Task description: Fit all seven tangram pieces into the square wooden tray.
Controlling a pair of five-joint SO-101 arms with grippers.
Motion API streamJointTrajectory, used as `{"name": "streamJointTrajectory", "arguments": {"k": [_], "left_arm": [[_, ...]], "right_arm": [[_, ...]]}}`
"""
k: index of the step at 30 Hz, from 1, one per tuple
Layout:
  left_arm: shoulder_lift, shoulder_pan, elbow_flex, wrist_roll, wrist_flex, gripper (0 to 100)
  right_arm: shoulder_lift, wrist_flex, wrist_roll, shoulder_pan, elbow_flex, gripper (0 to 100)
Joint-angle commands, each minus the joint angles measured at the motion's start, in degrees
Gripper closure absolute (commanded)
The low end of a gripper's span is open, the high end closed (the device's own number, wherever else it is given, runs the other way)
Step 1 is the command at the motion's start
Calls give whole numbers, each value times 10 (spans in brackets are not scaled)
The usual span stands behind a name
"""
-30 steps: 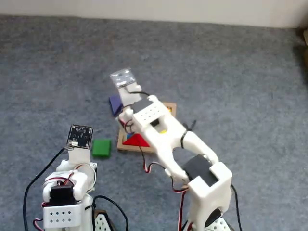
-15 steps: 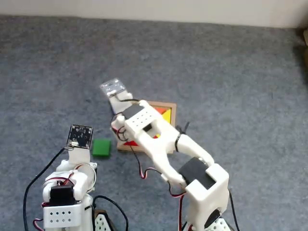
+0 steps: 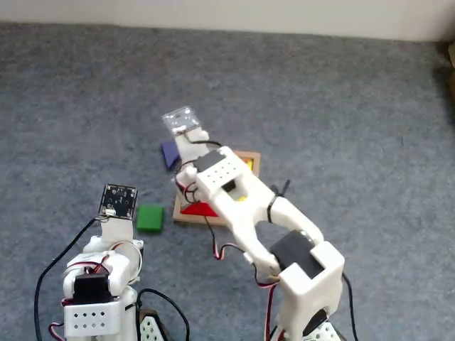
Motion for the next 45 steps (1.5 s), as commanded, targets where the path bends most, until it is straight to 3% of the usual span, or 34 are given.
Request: {"name": "streamJointTrajectory", "arguments": {"k": [1,9,17,30,37,45], "left_arm": [[-20,-11,12,-1,4,987],[-20,-11,12,-1,4,987],[-20,-11,12,-1,4,987],[-20,-11,12,-1,4,987],[-20,-11,12,-1,4,987],[-20,-11,12,-1,4,987]], "right_arm": [[14,0,6,-51,7,993],[-8,97,6,-75,-19,993],[-216,171,6,-27,8,993],[-630,173,6,113,294,993],[-820,173,6,237,432,993],[-979,173,6,262,575,993]]}}
